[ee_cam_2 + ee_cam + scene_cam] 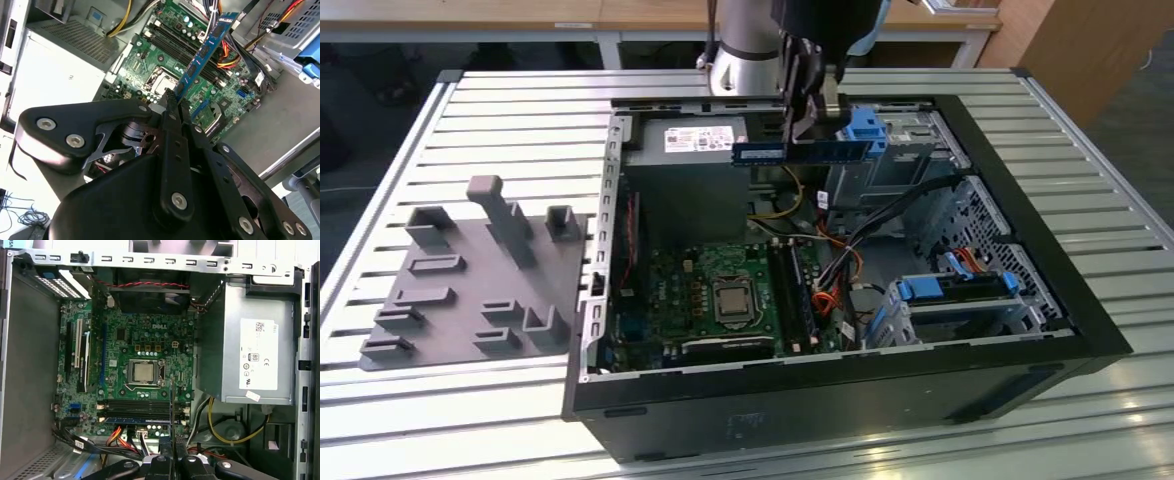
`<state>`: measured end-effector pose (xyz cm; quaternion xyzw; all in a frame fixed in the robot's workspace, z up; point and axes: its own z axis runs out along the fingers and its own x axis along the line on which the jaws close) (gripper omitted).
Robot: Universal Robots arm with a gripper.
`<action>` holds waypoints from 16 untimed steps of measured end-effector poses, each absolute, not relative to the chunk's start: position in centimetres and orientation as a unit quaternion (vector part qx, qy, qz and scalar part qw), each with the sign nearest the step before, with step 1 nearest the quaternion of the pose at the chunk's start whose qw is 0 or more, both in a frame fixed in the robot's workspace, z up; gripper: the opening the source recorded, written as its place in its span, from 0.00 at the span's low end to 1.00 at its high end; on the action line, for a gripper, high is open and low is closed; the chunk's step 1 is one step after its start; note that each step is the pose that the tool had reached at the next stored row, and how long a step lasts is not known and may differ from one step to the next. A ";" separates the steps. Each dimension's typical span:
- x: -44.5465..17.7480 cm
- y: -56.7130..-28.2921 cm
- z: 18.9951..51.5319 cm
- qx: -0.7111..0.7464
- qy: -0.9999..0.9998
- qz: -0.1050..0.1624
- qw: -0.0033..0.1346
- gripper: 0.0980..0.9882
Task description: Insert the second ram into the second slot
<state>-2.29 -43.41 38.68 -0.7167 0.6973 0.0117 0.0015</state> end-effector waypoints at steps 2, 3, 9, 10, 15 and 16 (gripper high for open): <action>-2.3 -43.6 38.7 -0.717 0.697 0.012 0.002 0.04; -2.3 -43.6 38.7 -0.716 0.698 0.012 0.002 0.04; -2.3 -43.6 38.6 -0.691 0.723 0.010 0.002 0.04; -2.3 -43.6 38.6 -0.686 0.728 0.010 0.001 0.04; -2.3 -43.6 38.6 -0.660 0.751 0.009 0.001 0.04; -2.3 -43.6 38.6 -0.655 0.755 0.009 0.001 0.04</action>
